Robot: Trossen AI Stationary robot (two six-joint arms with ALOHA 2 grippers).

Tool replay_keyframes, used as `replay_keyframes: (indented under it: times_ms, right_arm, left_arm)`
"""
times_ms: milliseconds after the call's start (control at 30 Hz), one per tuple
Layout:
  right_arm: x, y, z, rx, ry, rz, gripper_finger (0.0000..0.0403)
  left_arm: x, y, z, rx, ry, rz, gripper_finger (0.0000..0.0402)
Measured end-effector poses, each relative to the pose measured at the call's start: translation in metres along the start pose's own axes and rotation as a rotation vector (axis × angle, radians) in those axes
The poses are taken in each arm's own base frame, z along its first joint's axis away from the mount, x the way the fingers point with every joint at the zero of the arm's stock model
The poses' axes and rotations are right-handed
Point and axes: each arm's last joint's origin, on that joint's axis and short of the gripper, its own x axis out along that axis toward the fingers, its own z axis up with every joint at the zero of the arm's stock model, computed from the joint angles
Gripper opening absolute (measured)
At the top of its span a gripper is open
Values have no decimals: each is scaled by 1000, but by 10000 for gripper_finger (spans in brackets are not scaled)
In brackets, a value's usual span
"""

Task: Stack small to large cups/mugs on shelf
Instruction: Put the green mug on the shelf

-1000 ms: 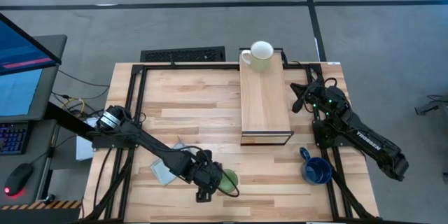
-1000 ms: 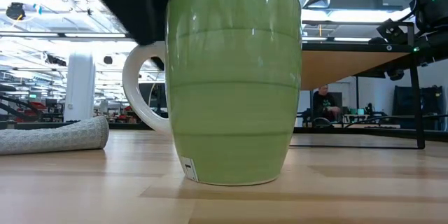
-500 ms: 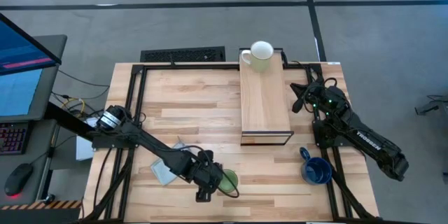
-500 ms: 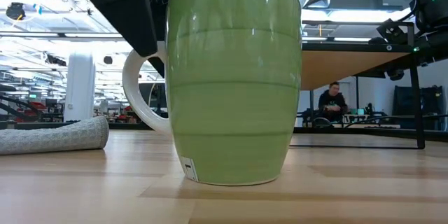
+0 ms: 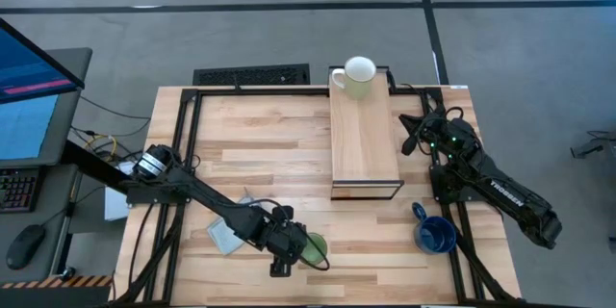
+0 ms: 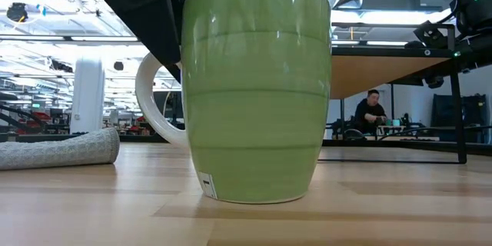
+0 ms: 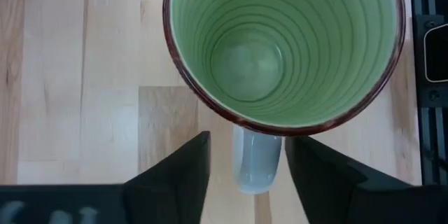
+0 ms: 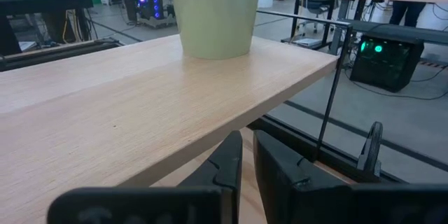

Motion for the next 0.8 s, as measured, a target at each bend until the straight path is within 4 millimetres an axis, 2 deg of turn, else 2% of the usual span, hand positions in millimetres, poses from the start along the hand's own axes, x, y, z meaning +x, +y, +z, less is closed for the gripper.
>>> replay_keyframes:
  times_ms: [533, 633, 800]
  right_arm:
    - [0, 0, 0, 0, 0, 0, 60]
    - [0, 0, 0, 0, 0, 0, 60]
    - [0, 0, 0, 0, 0, 0, 60]
  left_arm:
    - [2, 1, -2, 1, 6, -23, 59]
    - [2, 1, -2, 2, 6, -23, 53]
    - [2, 1, -1, 28, -8, 2, 69]
